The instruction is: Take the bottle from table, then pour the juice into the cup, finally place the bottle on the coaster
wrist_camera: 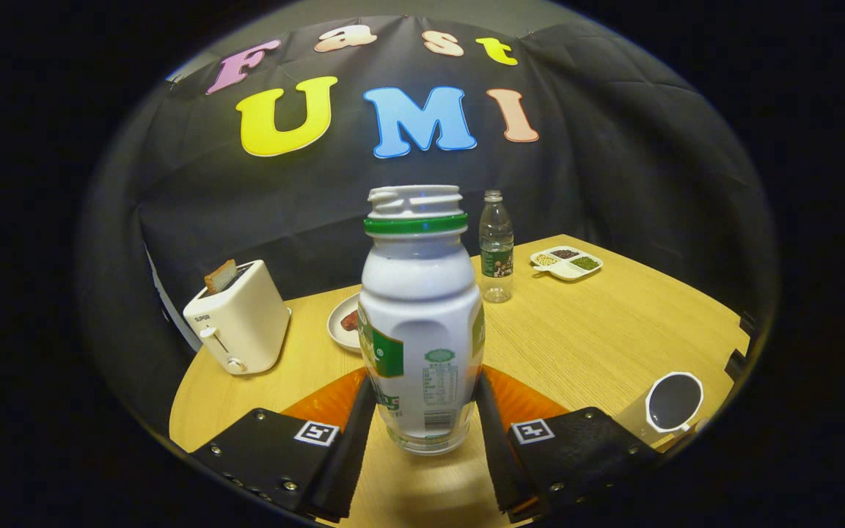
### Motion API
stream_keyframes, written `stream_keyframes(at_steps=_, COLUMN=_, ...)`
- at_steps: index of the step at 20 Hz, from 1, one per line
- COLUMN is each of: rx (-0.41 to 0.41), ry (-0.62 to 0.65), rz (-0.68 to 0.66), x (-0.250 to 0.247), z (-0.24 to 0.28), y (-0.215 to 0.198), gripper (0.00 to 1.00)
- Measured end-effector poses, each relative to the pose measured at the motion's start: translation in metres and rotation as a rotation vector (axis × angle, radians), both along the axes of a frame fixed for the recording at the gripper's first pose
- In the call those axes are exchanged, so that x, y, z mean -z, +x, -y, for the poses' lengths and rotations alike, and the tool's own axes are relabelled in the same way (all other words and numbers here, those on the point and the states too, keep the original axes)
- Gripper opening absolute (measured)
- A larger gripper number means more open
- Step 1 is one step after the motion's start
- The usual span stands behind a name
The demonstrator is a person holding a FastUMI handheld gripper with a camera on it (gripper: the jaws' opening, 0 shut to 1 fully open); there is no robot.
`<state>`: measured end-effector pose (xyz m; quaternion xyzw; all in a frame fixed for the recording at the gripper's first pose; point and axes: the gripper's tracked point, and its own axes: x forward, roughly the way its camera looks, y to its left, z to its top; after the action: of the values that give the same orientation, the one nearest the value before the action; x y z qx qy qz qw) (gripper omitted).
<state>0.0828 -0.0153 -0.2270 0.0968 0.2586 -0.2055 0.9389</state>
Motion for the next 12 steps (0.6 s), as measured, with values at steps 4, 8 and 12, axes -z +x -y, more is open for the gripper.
stream_keyframes(at_steps=4, rx=-0.011, ry=-0.047, rz=-0.002, x=0.009, z=0.005, y=0.016, gripper=0.71)
stream_keyframes(at_steps=8, rx=-0.022, ry=-0.085, rz=0.0, x=0.019, z=0.008, y=0.035, gripper=0.71)
stream_keyframes(at_steps=12, rx=-0.025, ry=-0.102, rz=0.021, x=0.028, z=0.008, y=0.055, gripper=0.71)
